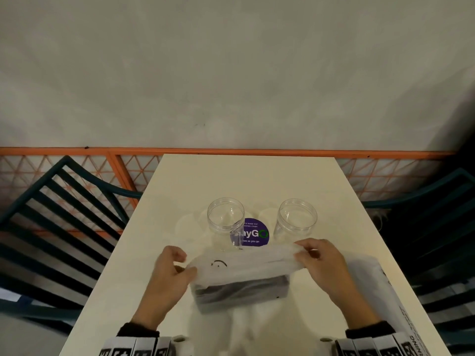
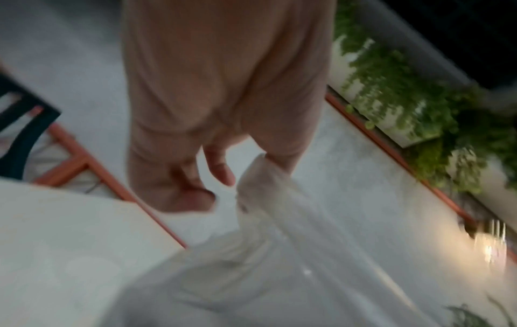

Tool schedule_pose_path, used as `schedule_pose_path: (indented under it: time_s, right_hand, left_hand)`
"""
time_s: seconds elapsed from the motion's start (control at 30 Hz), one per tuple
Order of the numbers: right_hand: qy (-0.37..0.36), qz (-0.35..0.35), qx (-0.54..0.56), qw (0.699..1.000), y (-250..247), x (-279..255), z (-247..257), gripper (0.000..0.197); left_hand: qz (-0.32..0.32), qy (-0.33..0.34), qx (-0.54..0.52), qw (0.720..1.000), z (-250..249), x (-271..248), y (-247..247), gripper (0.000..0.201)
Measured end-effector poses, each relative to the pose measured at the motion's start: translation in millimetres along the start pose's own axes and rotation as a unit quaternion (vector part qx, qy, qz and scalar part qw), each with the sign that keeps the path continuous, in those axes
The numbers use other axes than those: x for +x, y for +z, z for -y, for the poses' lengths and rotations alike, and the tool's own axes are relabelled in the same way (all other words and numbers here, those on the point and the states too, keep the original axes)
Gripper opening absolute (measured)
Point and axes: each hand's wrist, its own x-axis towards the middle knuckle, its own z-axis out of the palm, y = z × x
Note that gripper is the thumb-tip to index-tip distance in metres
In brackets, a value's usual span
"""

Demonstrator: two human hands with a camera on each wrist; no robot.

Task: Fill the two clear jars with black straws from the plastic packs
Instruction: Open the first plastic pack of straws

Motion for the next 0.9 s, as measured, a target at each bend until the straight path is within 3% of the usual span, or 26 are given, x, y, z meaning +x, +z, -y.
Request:
schedule_pose_path:
  time_s: [0.07,0.13,0.23,0.3,0.47,0.57,0.63,0.73,0.83,0.9]
  right_hand:
    - [0.009,-0.004,0.029,1.0,-1,2,0,0.015]
    - [0.037,0.004,0.091,0.995,1,2,0,0.015]
    - [0.072,0.042,0.18,0.98,9,-2,3,0.005]
    - [0.083,0.082,0.2,0.973,14,-6,5,0.011]
    - [0.139,0.198,0.235,0.941,17,-13,5,0.018]
    - [0.21,0.203,0.319,0.902,17,-12,6,0.019]
    - [0.265,0.202,0.388,0.859,15,-10,4,0.019]
    - [0.298,0.221,0.486,0.791,6,-5,3,0.039]
    - [0.307,0.215,0.51,0.774,2,-5,10,0.018]
    - [0.31,0.181,0.524,0.772,4,-5,9,0.014]
  left_hand:
    - [-0.069,0.044,0.053,0.995,2,4,-7,0.022]
    - [-0.076,0.061,0.047,0.994,3,4,-9,0.018]
    - [-0.025,0.044,-0.027,0.998,3,1,-1,0.013]
    - [0.013,0.008,-0.123,0.992,2,-1,6,0.015]
    - [0.109,-0.114,-0.291,0.944,1,-2,13,0.021]
    - [0.136,-0.177,-0.392,0.892,3,1,11,0.025]
    - [0.148,-0.204,-0.429,0.867,3,0,8,0.028]
    - [0.164,-0.212,-0.463,0.845,2,-1,0,0.028]
    - [0.155,-0.199,-0.428,0.868,7,1,0,0.032]
    - [0.166,-0.184,-0.387,0.888,7,-2,3,0.033]
